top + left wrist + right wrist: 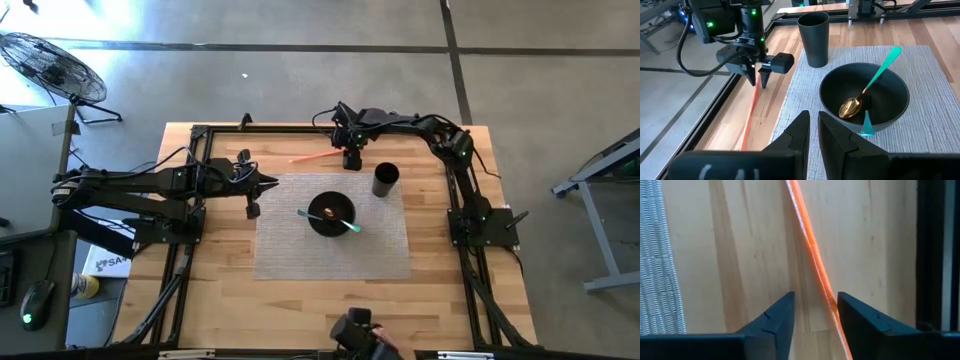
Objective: Pick & Place Utensil
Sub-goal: Put the orange straw into the black cup
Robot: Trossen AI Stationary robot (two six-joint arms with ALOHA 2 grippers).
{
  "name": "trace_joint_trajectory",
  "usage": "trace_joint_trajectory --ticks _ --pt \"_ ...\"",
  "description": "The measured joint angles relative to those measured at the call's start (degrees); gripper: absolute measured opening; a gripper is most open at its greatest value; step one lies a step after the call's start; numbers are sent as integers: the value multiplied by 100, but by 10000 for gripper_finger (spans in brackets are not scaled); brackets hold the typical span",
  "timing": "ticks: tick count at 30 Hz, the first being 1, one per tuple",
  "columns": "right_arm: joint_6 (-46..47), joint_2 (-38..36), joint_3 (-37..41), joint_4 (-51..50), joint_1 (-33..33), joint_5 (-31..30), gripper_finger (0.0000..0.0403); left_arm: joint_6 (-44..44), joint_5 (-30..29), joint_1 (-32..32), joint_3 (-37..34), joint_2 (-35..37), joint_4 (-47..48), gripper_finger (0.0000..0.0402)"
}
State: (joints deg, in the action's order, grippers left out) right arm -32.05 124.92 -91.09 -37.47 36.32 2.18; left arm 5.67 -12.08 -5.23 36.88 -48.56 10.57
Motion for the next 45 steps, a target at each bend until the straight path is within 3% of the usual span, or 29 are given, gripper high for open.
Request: trace_joint_trajectory --ticks 8,19,39,45 --pt "330 2 9 -69 199 472 99 0 0 0 0 0 2 35" --pt "5 2 6 -214 138 179 81 0 0 0 0 0 0 35" --pt "-44 2 4 -300 140 162 18 0 0 0 0 0 0 35" --pt "-44 2 2 -273 124 -132 13 2 0 0 0 0 0 35"
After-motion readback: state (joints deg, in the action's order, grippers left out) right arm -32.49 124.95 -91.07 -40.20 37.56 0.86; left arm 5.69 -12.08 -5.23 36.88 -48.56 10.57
